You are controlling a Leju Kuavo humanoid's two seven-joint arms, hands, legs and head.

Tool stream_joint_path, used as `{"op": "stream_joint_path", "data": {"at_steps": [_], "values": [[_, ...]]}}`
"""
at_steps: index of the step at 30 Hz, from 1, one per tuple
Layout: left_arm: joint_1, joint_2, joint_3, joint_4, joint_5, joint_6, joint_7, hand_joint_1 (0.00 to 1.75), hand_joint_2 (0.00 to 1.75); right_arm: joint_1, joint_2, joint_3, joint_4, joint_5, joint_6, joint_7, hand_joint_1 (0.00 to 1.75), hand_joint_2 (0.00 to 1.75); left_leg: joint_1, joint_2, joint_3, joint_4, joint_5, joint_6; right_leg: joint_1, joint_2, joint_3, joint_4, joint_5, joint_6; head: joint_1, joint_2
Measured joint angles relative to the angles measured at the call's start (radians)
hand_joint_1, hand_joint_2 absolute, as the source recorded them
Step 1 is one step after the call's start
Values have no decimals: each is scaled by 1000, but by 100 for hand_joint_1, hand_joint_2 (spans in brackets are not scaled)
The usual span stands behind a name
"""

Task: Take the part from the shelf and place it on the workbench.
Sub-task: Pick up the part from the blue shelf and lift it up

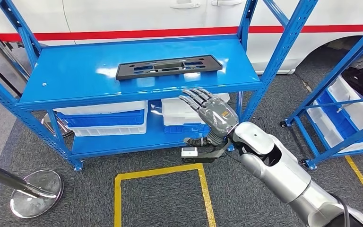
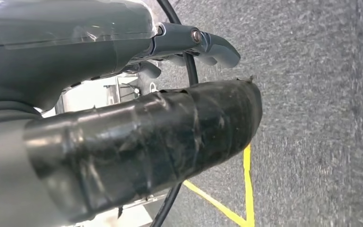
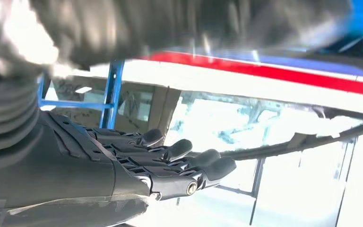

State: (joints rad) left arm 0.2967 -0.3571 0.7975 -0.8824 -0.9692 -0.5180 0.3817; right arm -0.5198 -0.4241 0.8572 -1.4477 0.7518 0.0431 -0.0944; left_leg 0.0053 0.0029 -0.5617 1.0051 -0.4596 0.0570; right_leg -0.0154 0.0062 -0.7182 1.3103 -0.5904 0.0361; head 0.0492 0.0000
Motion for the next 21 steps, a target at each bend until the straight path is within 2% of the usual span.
{"op": "stream_joint_path", "data": {"at_steps": [1, 2, 3, 5, 6, 8, 10, 11, 12, 14, 15, 16, 17, 19, 21], "values": [[0, 0, -1, 0, 1, 0, 1, 0, 0, 1, 1, 2, 3, -1, 3, 1, 0, 175, -1, 0, 1, 1, -2, 0, 0, 0, -2, -3, 17, 0, 0, 0], [0, -1, -1, 0, 3, 1, 3, 0, 0, 1, 2, 3, 6, -1, 5, 3, 0, 175, -2, 0, 3, 3, -5, 0, 0, -1, 15, -43, 49, -2, 0, 0], [0, -1, -2, 0, 4, 2, 4, 0, 0, 1, 3, 4, 9, 0, 6, 6, 0, 175, -3, 0, 6, 6, -9, -1, 1, -2, 48, -113, 90, -6, 0, 0], [-1, -3, -5, 0, 3, 3, 4, 0, 0, -2, 6, 4, 19, 1, 9, 16, 0, 175, -7, -1, 8, 12, -16, -5, 7, -6, 107, -234, 136, -19, 0, 0], [-1, -4, -7, 0, 3, 3, 4, 0, 0, -3, 9, 4, 26, 0, 10, 21, 0, 175, -8, -1, 7, 13, -17, -9, 11, -7, 120, -265, 141, -25, 0, 0], [-1, -4, -10, 0, -2, 0, 4, 0, 0, -6, 16, 5, 46, -2, 16, 29, 0, 175, -9, 1, 7, 12, -19, -17, 16, -6, 123, -276, 139, -34, 0, 0], [-2, -5, -11, -1, -11, -3, 3, 0, 0, -10, 30, 5, 76, -4, 22, 35, 0, 175, -10, 1, 8, 17, -27, -26, 8, -5, 131, -289, 142, -44, 0, 0], [-3, -5, -11, -2, -17, -5, 1, 0, 0, -14, 41, 5, 94, -4, 24, 36, 0, 175, -10, 0, -1, 39, -42, -32, 4, -5, 136, -296, 144, -50, 0, 0], [-4, -5, -11, -3, -23, -7, -2, 0, 0, -19, 53, 5, 116, -5, 25, 36, 0, 175, -8, -1, -21, 83, -67, -37, 0, -5, 141, -302, 146, -54, -1, 0], [-5, -5, -12, -3, -35, -12, -9, 0, 0, -26, 78, 5, 160, -5, 26, 37, 0, 175, -1, -2, -87, 214, -123, -47, 0, -6, 143, -303, 145, -59, -1, 0], [-5, -4, -12, -3, -39, -14, -12, 0, 0, -27, 90, 5, 181, -5, 26, 38, 0, 175, 4, -2, -118, 268, -137, -51, 0, -5, 144, -302, 144, -59, -1, 0], [-5, -4, -12, -3, -43, -15, -15, 0, 0, -27, 101, 5, 198, -4, 26, 38, 0, 175, 7, -2, -134, 290, -133, -55, -1, -4, 144, -301, 142, -58, -1, 0], [-5, -4, -11, -3, -46, -16, -17, 0, 0, -27, 111, 5, 212, -4, 26, 38, 0, 175, 11, -1, -133, 273, -109, -58, -3, -3, 145, -299, 140, -56, -1, 0], [-5, -3, -10, -3, -53, -16, -24, 0, 0, -30, 127, 5, 232, -3, 26, 38, 0, 175, 17, -2, -82, 150, -34, -64, -9, -1, 148, -290, 131, -46, -1, 0], [-6, -3, -9, -3, -57, -16, -29, 0, 0, -35, 142, 5, 248, -2, 24, 39, 0, 175, 16, -5, -36, 48, 1, -63, -9, 1, 147, -279, 121, -33, -1, 0]]}}
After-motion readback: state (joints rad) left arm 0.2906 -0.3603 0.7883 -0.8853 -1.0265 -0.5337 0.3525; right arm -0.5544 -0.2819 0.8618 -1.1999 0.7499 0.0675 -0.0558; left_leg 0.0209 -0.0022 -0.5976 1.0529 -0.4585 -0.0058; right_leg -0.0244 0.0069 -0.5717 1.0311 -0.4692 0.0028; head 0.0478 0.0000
